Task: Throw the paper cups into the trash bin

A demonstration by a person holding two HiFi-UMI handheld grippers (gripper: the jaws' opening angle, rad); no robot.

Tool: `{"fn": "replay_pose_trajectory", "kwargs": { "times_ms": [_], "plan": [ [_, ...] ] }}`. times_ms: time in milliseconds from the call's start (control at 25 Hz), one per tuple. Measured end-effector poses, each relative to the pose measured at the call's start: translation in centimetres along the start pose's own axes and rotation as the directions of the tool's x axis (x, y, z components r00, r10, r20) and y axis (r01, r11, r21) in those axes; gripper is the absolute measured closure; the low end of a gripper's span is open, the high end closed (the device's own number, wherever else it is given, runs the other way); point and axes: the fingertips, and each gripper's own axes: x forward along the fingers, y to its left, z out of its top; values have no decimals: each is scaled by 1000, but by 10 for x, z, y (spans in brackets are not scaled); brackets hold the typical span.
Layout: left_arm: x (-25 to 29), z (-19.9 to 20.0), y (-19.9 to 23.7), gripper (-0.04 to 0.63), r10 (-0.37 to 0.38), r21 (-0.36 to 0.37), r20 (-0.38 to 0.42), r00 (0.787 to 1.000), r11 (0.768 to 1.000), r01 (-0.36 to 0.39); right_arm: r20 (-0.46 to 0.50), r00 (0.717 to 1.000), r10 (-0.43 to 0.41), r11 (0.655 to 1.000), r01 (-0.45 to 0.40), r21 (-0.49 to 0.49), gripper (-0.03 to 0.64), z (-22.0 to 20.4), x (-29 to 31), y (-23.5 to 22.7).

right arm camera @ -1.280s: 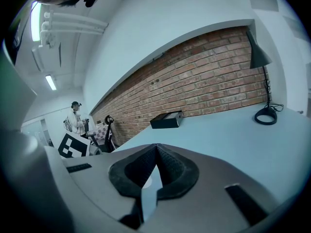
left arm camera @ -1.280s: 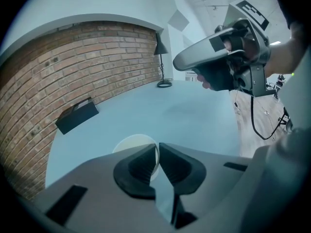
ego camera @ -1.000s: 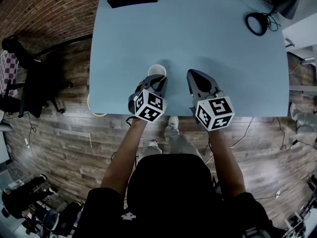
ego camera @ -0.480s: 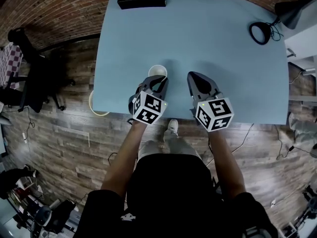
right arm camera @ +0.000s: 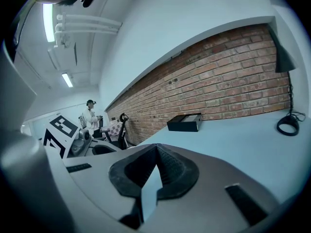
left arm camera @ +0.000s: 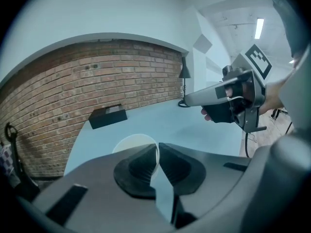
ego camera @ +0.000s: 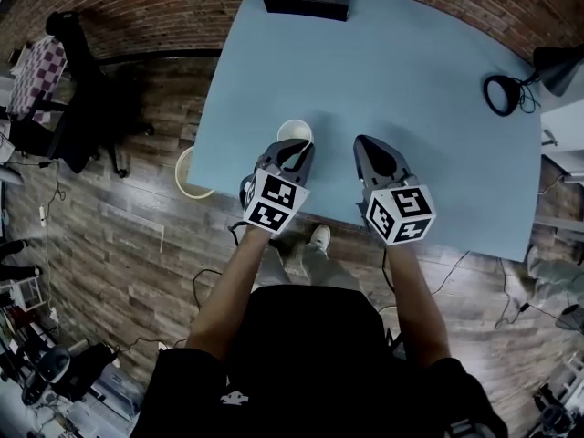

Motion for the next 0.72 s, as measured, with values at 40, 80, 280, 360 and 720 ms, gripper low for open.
{"fn": "replay_pose_trajectory", "kwargs": {
  "times_ms": [40,80,280,360,720],
  "plan": [
    [-5,0,3,568,8,-13,8,1000,1000,-8,-1,1000,7,1000,-7,-4,614,1,1,4],
    [-11,1,7,568,16,-23,16,1000,1000,-16,-3,1000,14,1000,-14,-8,614,1,3,8],
    [-38,5,28,568,68,-75,41,997,995,-65,-11,999,46,998,-46,-33,614,5,16,30],
    [-47,2,34,568,79,-88,45,996,993,-75,-18,998,60,997,-61,-41,614,5,21,40],
    [-101,-30,74,568,158,-162,59,986,976,-147,-51,990,134,987,-138,-82,613,1,51,99]
  ]
}}
